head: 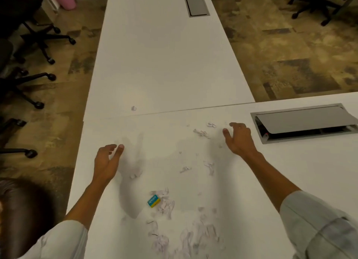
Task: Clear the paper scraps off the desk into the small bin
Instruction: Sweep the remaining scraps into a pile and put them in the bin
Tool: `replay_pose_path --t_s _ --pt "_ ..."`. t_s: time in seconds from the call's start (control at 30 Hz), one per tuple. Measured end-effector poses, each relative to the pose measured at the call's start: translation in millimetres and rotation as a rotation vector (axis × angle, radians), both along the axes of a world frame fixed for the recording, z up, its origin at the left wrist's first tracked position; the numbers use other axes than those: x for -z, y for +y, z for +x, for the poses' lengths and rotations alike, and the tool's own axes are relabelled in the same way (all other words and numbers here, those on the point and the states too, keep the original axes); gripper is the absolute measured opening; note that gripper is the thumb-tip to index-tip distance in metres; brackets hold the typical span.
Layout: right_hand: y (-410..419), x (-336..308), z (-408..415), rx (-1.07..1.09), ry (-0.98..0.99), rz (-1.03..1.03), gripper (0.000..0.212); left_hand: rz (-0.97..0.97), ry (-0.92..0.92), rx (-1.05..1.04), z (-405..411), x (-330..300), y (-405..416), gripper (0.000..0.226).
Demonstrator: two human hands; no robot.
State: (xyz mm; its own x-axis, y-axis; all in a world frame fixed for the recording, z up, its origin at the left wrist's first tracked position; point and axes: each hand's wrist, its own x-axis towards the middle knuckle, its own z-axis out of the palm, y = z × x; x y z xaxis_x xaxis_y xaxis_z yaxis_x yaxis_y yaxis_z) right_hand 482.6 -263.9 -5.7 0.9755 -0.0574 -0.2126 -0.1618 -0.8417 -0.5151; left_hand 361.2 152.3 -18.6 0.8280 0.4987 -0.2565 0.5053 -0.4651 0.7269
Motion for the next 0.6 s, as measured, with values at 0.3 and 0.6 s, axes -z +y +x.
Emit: replay_pose_path --t_s 0.3,0.6 --pt "37.1 38.7 58.3 -0.041 -0.007 -0.3 0.068 0.345 0.004 0.432 155.5 -2.0 24.9 0.061" --pt "103.5 59.8 28.9 -0.189 -0.276 -0.345 0.053 0.683 0.135 0.497 204.0 34.8 -12.1 0.05"
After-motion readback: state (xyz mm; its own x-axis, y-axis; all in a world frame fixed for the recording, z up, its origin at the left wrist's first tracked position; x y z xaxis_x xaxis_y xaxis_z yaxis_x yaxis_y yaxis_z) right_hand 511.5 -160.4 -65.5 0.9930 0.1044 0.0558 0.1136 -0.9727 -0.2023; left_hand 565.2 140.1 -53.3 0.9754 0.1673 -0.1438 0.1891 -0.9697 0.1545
